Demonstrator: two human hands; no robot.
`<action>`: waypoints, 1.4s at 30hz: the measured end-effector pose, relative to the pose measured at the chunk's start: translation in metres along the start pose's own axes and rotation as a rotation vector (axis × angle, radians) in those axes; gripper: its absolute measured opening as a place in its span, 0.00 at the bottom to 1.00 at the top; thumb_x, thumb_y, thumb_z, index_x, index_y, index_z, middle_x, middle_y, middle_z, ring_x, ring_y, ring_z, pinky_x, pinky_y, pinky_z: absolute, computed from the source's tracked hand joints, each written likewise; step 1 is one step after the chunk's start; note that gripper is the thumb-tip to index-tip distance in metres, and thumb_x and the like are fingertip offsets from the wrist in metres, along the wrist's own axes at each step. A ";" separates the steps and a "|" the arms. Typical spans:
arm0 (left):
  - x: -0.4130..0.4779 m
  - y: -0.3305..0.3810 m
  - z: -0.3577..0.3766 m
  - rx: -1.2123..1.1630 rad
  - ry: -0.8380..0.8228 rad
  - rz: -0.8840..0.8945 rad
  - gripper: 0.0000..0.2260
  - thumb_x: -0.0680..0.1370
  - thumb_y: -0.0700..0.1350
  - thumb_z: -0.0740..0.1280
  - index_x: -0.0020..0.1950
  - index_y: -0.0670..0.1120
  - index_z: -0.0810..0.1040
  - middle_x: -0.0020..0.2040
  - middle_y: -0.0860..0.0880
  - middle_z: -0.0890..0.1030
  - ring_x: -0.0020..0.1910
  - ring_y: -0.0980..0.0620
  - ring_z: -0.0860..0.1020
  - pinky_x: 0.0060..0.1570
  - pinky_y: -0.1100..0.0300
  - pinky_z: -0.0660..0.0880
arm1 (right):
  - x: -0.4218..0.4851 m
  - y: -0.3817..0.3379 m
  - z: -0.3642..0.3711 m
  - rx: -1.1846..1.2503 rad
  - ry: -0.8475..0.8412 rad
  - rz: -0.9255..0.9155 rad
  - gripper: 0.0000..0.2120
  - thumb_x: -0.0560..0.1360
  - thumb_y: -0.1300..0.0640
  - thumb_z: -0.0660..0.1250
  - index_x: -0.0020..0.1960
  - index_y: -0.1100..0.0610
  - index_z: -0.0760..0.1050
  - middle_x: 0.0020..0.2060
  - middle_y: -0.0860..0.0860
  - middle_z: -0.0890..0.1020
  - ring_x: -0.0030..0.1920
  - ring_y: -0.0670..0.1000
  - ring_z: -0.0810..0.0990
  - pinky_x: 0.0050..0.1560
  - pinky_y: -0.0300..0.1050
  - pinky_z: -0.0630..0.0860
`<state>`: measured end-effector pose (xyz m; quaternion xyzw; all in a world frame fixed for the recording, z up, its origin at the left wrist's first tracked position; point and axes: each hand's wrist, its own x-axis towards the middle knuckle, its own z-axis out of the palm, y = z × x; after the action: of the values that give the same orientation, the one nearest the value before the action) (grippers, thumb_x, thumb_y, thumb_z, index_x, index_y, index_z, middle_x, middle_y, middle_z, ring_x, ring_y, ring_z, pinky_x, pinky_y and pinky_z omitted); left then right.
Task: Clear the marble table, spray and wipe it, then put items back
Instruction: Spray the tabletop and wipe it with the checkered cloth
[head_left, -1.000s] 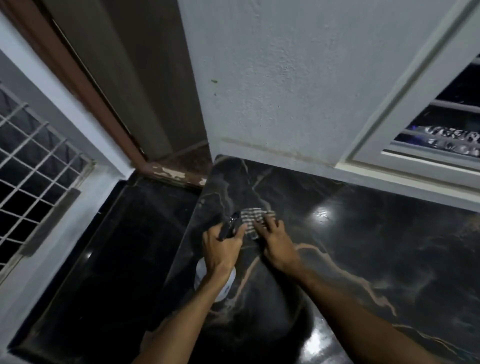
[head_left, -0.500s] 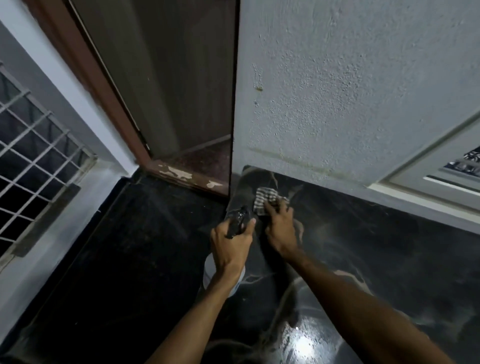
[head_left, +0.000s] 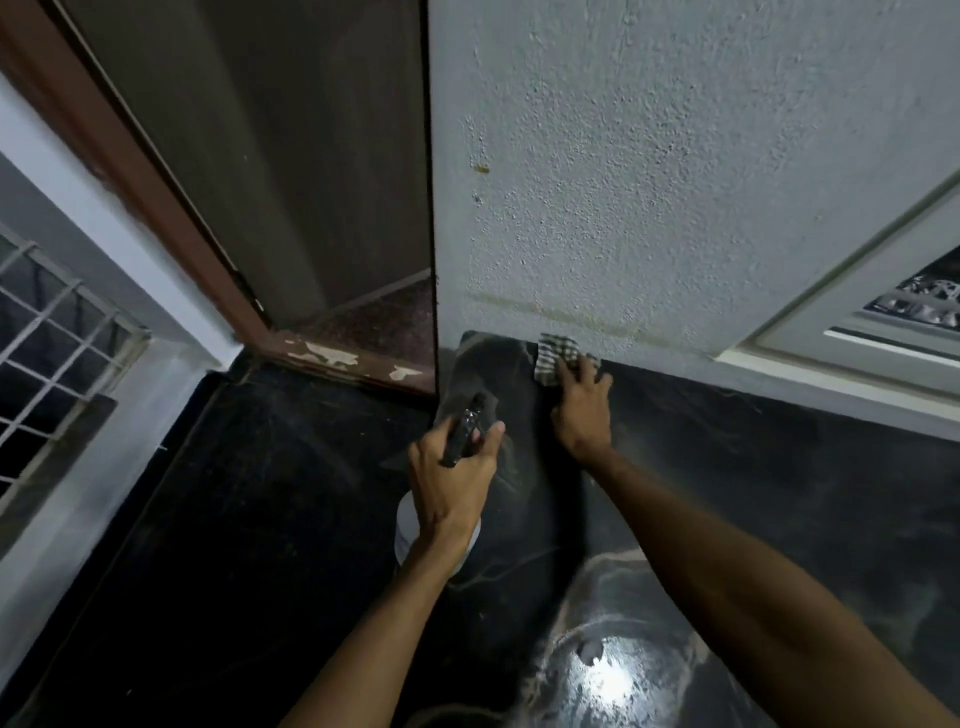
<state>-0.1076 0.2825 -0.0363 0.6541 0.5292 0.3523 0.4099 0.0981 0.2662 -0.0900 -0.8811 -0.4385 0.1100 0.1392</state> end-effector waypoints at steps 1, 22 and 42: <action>-0.003 0.003 0.002 -0.011 -0.014 0.001 0.16 0.71 0.62 0.72 0.33 0.52 0.75 0.32 0.55 0.81 0.36 0.48 0.81 0.43 0.49 0.80 | -0.016 0.012 -0.002 -0.036 -0.017 -0.068 0.35 0.72 0.67 0.64 0.78 0.53 0.61 0.78 0.57 0.57 0.66 0.66 0.62 0.64 0.58 0.71; -0.163 0.075 0.124 0.052 -0.317 -0.069 0.18 0.72 0.54 0.77 0.30 0.52 0.70 0.30 0.53 0.78 0.39 0.42 0.80 0.44 0.48 0.80 | -0.235 0.231 -0.063 -0.041 -0.054 -0.084 0.35 0.67 0.67 0.62 0.74 0.53 0.70 0.76 0.58 0.63 0.55 0.61 0.68 0.58 0.53 0.73; -0.144 0.133 0.242 0.147 0.004 0.067 0.14 0.75 0.46 0.77 0.33 0.45 0.78 0.29 0.55 0.78 0.35 0.55 0.80 0.35 0.67 0.74 | -0.041 0.290 -0.093 0.124 0.037 0.073 0.31 0.68 0.66 0.68 0.71 0.56 0.70 0.74 0.58 0.63 0.63 0.62 0.66 0.63 0.55 0.74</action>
<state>0.1350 0.0882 -0.0201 0.6992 0.5323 0.3271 0.3476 0.3181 0.0522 -0.0985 -0.8881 -0.3957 0.1257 0.1972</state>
